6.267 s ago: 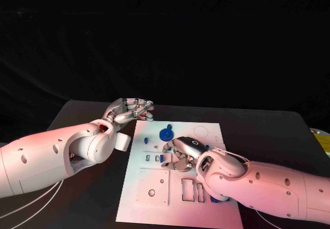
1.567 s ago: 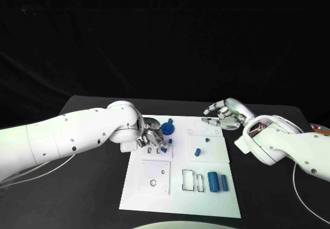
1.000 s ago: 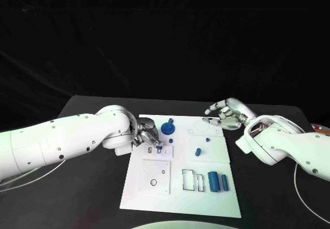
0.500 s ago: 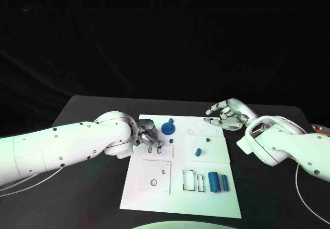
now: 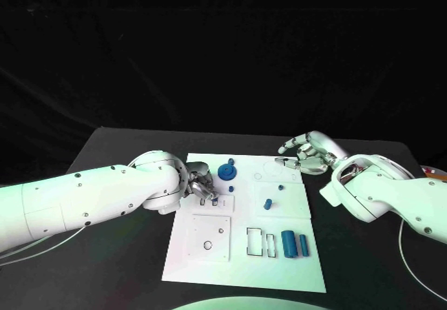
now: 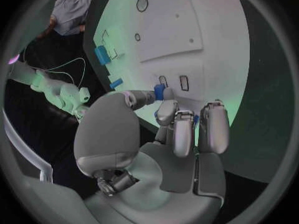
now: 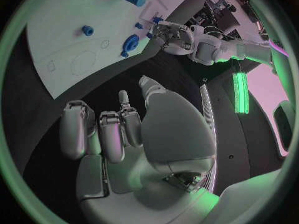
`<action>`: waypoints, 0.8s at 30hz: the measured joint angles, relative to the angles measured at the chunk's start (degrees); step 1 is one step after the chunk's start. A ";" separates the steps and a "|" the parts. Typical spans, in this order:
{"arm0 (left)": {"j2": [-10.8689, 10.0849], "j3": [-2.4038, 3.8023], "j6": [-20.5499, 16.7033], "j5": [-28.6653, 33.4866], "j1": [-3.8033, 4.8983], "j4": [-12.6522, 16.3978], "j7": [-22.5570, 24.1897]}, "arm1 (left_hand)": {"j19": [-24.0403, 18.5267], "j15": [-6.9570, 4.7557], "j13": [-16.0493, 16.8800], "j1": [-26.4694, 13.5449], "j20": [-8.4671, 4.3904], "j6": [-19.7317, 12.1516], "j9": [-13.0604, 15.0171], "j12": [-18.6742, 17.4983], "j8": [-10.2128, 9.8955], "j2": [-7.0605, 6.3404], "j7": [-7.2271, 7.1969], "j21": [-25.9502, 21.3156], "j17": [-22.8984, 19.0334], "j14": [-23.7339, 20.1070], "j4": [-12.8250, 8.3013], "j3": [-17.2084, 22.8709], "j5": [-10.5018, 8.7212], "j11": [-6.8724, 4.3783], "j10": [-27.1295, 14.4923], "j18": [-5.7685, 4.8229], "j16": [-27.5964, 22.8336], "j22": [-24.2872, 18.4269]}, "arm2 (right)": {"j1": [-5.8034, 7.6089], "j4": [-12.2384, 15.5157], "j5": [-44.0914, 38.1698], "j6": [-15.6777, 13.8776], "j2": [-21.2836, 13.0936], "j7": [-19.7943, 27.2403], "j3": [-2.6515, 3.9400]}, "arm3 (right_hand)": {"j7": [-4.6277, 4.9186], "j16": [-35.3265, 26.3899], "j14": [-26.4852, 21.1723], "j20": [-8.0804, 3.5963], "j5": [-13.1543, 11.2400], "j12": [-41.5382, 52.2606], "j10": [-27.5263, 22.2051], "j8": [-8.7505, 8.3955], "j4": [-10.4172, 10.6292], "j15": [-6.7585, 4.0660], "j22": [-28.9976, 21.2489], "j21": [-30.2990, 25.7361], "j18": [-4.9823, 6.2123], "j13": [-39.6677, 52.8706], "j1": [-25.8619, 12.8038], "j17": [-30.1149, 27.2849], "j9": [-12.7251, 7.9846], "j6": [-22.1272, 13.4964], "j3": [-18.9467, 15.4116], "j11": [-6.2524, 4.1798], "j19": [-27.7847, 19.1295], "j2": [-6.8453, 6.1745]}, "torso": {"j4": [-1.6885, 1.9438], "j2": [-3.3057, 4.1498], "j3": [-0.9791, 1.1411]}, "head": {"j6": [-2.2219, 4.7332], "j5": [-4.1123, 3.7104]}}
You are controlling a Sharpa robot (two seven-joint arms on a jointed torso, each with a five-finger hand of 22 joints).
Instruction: Assemble the parts on the task board
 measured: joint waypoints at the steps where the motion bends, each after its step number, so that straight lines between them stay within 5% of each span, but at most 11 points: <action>1: 0.04 -0.02 0.16 -0.03 -0.01 -0.02 -0.07 | 0.00 0.00 0.05 -0.02 0.00 0.09 0.00 0.00 0.00 0.02 -0.08 0.00 0.00 0.00 0.00 0.00 0.00 0.00 0.00 -0.79 0.13 0.00 | 0.00 0.00 0.00 0.00 0.00 0.00 0.00 | 0.00 0.00 0.00 0.00 0.00 0.00 0.00 0.00 0.00 0.00 0.00 0.00 0.00 0.00 0.00 0.02 0.00 0.00 0.00 0.00 0.00 0.00 | 0.03 0.00 0.00 | -0.03 -0.01; 24: 0.31 -0.04 3.34 -0.21 -0.01 -0.10 -0.73 | 0.00 -0.20 0.12 -0.43 0.00 0.39 0.32 0.00 0.08 -0.37 -0.20 0.24 0.00 -0.20 0.00 0.00 0.25 0.20 0.18 -0.79 0.13 -0.01 | -0.11 0.00 0.00 0.02 -0.02 0.00 0.00 | 0.00 0.00 0.00 0.00 0.23 0.00 0.00 0.24 0.15 0.00 -0.02 -0.24 0.00 -0.01 0.00 0.01 -0.02 0.00 0.16 0.00 0.00 0.00 | 0.03 -0.03 0.02 | -0.41 -0.03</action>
